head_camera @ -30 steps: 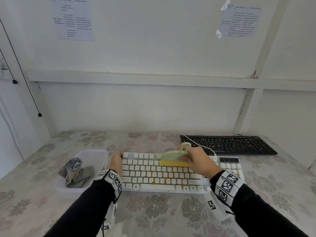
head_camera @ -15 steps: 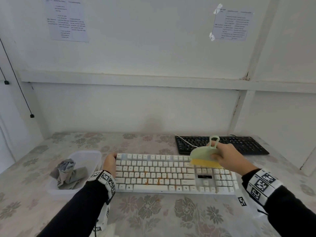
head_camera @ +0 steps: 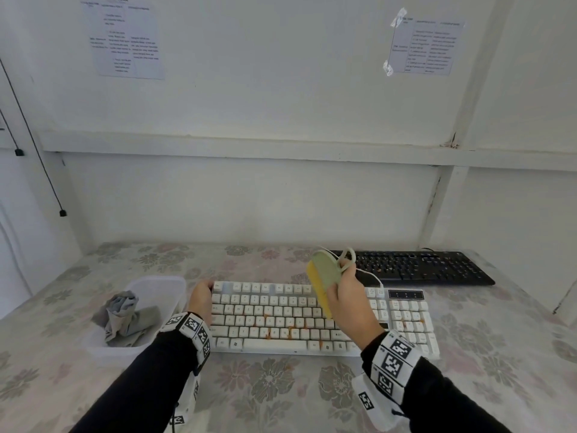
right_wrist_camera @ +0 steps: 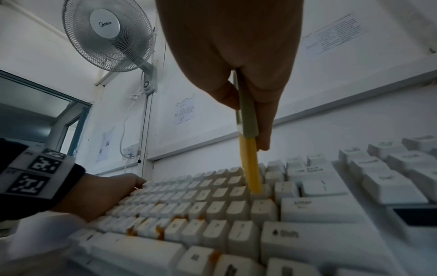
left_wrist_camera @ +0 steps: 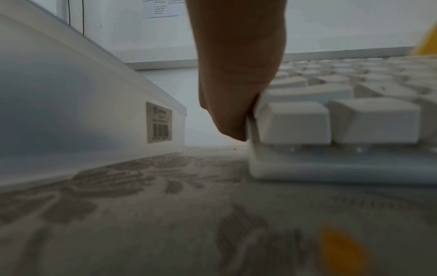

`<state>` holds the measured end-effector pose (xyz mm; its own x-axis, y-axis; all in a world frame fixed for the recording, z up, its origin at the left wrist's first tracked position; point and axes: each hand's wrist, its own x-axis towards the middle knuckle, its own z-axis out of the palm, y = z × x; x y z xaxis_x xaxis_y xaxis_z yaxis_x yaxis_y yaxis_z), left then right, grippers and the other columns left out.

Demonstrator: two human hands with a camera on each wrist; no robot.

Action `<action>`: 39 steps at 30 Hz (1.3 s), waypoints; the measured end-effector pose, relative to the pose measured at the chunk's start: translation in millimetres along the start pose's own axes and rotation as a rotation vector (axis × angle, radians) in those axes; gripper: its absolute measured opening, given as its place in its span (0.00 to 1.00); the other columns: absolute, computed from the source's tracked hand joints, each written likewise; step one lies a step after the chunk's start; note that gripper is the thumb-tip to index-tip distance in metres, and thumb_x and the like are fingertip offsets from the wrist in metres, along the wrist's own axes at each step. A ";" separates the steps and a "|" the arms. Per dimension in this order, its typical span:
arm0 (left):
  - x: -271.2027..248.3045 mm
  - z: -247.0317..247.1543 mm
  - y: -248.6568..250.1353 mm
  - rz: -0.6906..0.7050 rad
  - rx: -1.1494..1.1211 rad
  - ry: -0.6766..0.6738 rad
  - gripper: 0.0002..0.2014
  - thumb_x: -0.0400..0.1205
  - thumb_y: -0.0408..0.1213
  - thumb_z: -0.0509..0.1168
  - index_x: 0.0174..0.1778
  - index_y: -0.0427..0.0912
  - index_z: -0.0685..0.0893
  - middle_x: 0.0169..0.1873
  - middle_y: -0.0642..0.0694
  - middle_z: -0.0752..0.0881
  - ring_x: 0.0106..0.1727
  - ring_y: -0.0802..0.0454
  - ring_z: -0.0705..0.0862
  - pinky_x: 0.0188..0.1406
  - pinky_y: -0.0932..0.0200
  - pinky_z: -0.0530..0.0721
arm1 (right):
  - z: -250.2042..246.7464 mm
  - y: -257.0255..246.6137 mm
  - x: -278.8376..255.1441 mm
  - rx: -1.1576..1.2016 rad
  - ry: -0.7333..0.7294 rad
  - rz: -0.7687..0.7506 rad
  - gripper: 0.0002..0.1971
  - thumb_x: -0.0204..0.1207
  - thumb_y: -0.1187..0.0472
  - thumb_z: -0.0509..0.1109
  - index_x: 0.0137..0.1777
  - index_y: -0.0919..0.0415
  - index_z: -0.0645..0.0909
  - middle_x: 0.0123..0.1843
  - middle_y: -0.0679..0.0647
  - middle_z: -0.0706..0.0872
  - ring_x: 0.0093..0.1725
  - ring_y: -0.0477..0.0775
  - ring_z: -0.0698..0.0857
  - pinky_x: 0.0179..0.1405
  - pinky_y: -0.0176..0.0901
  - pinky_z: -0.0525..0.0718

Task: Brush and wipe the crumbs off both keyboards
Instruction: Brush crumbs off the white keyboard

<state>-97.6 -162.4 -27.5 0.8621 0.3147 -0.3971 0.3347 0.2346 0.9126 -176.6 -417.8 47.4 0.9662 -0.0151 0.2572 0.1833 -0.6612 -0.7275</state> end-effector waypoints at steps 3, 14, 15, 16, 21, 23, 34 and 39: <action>1.2 1.0 0.1 -0.001 0.004 -0.015 0.17 0.79 0.41 0.52 0.26 0.42 0.77 0.19 0.42 0.79 0.19 0.45 0.79 0.24 0.59 0.80 | 5.1 6.2 -7.6 -0.037 -0.020 0.078 0.20 0.81 0.69 0.55 0.72 0.67 0.58 0.32 0.51 0.75 0.23 0.44 0.71 0.16 0.32 0.68; 4.3 0.9 -0.5 0.013 0.032 -0.006 0.18 0.81 0.40 0.52 0.26 0.41 0.77 0.17 0.42 0.80 0.16 0.46 0.79 0.22 0.61 0.80 | -1.9 0.0 -17.5 -0.055 0.007 0.107 0.21 0.80 0.71 0.55 0.72 0.69 0.58 0.28 0.52 0.74 0.20 0.45 0.70 0.13 0.34 0.65; 4.8 0.8 -0.7 0.015 0.032 -0.009 0.19 0.81 0.40 0.52 0.26 0.41 0.77 0.17 0.42 0.80 0.16 0.46 0.79 0.23 0.60 0.80 | -2.8 -1.2 -15.2 -0.037 0.025 0.098 0.21 0.80 0.71 0.54 0.72 0.69 0.57 0.28 0.51 0.73 0.20 0.44 0.69 0.14 0.34 0.65; 5.0 0.6 -1.0 0.015 0.033 -0.012 0.19 0.81 0.40 0.52 0.25 0.41 0.78 0.16 0.42 0.80 0.16 0.46 0.80 0.23 0.60 0.81 | -3.3 -2.6 -13.8 -0.034 0.048 0.078 0.20 0.81 0.70 0.54 0.71 0.69 0.58 0.28 0.51 0.73 0.20 0.45 0.68 0.15 0.34 0.65; 6.0 -0.7 -1.8 0.024 0.029 -0.025 0.21 0.81 0.40 0.51 0.25 0.40 0.79 0.16 0.42 0.81 0.16 0.46 0.80 0.27 0.59 0.80 | -2.0 -1.5 -10.3 -0.041 0.135 0.040 0.07 0.82 0.69 0.54 0.57 0.62 0.63 0.34 0.53 0.74 0.23 0.48 0.70 0.17 0.35 0.68; 6.1 -0.6 -1.9 0.025 0.030 -0.025 0.22 0.81 0.40 0.51 0.24 0.40 0.80 0.16 0.42 0.81 0.16 0.46 0.80 0.27 0.59 0.80 | -3.5 3.6 -12.5 -0.063 0.137 0.057 0.07 0.80 0.69 0.57 0.52 0.59 0.61 0.32 0.53 0.75 0.23 0.47 0.72 0.15 0.35 0.68; 5.4 -0.7 -0.9 0.006 0.010 -0.021 0.20 0.82 0.40 0.50 0.25 0.42 0.76 0.15 0.43 0.79 0.15 0.47 0.79 0.22 0.62 0.79 | -22.0 3.6 -29.2 -0.155 0.014 0.127 0.15 0.75 0.67 0.64 0.53 0.54 0.61 0.29 0.48 0.75 0.22 0.43 0.74 0.14 0.28 0.71; 1.5 0.1 0.9 0.010 -0.003 -0.039 0.20 0.81 0.38 0.50 0.25 0.40 0.77 0.14 0.42 0.79 0.13 0.47 0.78 0.17 0.64 0.80 | -26.4 -1.7 -22.2 -0.213 0.017 -0.048 0.12 0.77 0.70 0.60 0.51 0.54 0.63 0.28 0.45 0.73 0.22 0.43 0.71 0.21 0.30 0.74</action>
<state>-96.0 -161.8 -27.2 0.8797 0.2806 -0.3838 0.3249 0.2347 0.9162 -203.1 -436.1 59.7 0.9537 0.0090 0.3006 0.1853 -0.8050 -0.5636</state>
